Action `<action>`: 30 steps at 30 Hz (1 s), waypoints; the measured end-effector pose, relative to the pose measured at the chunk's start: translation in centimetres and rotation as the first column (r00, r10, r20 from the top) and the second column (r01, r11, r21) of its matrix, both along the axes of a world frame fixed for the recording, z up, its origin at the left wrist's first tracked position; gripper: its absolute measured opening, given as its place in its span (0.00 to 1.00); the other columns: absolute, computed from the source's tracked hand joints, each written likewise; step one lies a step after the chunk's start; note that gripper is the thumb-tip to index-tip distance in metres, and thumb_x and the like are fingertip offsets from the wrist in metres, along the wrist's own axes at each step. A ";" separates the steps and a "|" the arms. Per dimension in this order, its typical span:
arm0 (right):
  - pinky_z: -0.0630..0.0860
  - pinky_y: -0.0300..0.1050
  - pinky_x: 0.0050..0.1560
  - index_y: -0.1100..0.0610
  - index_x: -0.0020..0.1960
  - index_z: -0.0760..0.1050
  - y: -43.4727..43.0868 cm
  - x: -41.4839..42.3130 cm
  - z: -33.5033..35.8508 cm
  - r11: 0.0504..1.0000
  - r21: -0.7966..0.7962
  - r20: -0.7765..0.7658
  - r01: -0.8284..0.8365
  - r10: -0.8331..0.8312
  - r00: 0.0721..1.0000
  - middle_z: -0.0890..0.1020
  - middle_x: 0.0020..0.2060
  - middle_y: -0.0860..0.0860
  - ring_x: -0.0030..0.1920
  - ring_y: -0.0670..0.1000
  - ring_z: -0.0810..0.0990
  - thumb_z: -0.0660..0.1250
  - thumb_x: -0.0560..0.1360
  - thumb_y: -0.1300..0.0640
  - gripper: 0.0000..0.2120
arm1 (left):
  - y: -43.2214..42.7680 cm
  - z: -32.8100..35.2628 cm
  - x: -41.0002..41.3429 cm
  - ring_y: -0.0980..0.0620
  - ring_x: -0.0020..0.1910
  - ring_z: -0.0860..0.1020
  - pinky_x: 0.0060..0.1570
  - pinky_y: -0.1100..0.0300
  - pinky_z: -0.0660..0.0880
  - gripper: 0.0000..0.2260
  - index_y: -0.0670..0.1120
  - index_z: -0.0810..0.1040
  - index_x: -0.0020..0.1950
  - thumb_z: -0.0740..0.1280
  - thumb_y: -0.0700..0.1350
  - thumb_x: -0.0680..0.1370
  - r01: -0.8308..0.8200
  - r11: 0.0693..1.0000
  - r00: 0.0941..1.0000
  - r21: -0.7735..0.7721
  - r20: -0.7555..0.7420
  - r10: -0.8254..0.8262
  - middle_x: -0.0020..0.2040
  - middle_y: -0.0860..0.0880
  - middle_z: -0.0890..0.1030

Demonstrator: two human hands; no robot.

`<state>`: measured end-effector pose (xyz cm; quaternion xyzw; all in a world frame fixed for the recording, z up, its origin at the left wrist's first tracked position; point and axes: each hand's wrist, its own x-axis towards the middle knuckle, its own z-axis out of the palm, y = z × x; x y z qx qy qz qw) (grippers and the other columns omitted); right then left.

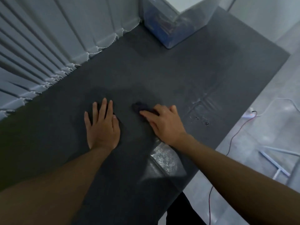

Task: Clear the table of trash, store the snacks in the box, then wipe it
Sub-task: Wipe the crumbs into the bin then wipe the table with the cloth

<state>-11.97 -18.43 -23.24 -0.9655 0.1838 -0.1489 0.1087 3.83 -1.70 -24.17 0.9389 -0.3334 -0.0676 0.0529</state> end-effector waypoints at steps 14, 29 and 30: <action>0.64 0.52 0.50 0.44 0.65 0.77 -2.2 -7.2 -0.2 0.831 0.129 0.015 0.541 -0.547 0.837 0.75 0.52 0.53 0.49 0.57 0.76 0.64 0.79 0.53 0.16 | -5.4 0.9 -2.5 0.46 0.82 0.46 0.79 0.44 0.44 0.27 0.50 0.49 0.83 0.46 0.55 0.85 0.275 0.959 0.961 0.067 -0.030 -0.274 0.83 0.49 0.49; 0.63 0.50 0.49 0.46 0.67 0.76 -7.4 -12.6 -0.6 0.825 0.122 0.000 0.552 -0.556 0.831 0.76 0.51 0.52 0.47 0.54 0.75 0.58 0.81 0.50 0.17 | -17.2 0.7 -7.6 0.43 0.81 0.42 0.79 0.44 0.40 0.27 0.52 0.47 0.83 0.47 0.57 0.84 0.259 0.966 0.962 0.014 -0.091 -0.257 0.83 0.50 0.46; 0.64 0.51 0.48 0.47 0.67 0.77 -6.9 -12.9 -0.6 0.888 0.111 0.020 0.446 -0.451 0.892 0.77 0.50 0.53 0.45 0.55 0.75 0.59 0.81 0.50 0.17 | -17.8 0.5 -7.7 0.43 0.81 0.42 0.79 0.44 0.40 0.27 0.52 0.47 0.83 0.47 0.57 0.84 0.214 0.977 0.973 0.009 -0.086 -0.213 0.83 0.50 0.46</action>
